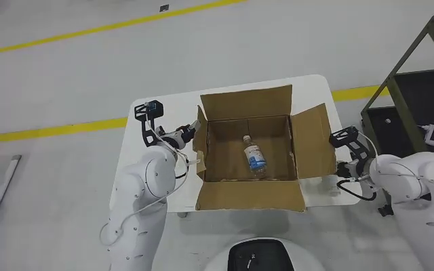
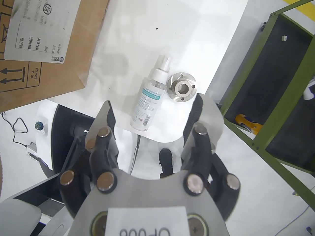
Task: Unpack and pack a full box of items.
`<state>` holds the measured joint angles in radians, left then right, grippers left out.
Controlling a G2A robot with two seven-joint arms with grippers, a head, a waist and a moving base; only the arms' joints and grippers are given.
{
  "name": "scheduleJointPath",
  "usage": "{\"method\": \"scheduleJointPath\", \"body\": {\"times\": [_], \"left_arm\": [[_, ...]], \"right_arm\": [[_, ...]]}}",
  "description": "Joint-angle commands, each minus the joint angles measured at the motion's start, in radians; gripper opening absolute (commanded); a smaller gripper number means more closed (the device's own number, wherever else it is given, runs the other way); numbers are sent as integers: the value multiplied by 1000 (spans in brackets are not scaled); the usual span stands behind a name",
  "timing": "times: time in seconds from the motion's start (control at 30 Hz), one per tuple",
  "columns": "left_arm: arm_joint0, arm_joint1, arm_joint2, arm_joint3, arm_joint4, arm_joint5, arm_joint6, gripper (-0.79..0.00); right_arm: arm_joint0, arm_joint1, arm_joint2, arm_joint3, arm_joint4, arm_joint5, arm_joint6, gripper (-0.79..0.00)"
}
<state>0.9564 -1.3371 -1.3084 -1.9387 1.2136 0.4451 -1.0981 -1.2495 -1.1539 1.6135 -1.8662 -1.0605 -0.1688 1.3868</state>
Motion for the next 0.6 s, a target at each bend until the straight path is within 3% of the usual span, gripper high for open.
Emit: {"method": "scheduleJointPath", "body": {"times": [0.0, 0.4, 0.57], "left_arm": [[0, 0, 0, 0, 0, 0, 0, 0], [0, 0, 0, 0, 0, 0, 0, 0], [0, 0, 0, 0, 0, 0, 0, 0]], "right_arm": [[-8, 1, -3, 17, -10, 6, -12, 0], [-16, 3, 11, 60, 51, 124, -71, 0], [-55, 10, 108, -2, 97, 167, -124, 0]]}}
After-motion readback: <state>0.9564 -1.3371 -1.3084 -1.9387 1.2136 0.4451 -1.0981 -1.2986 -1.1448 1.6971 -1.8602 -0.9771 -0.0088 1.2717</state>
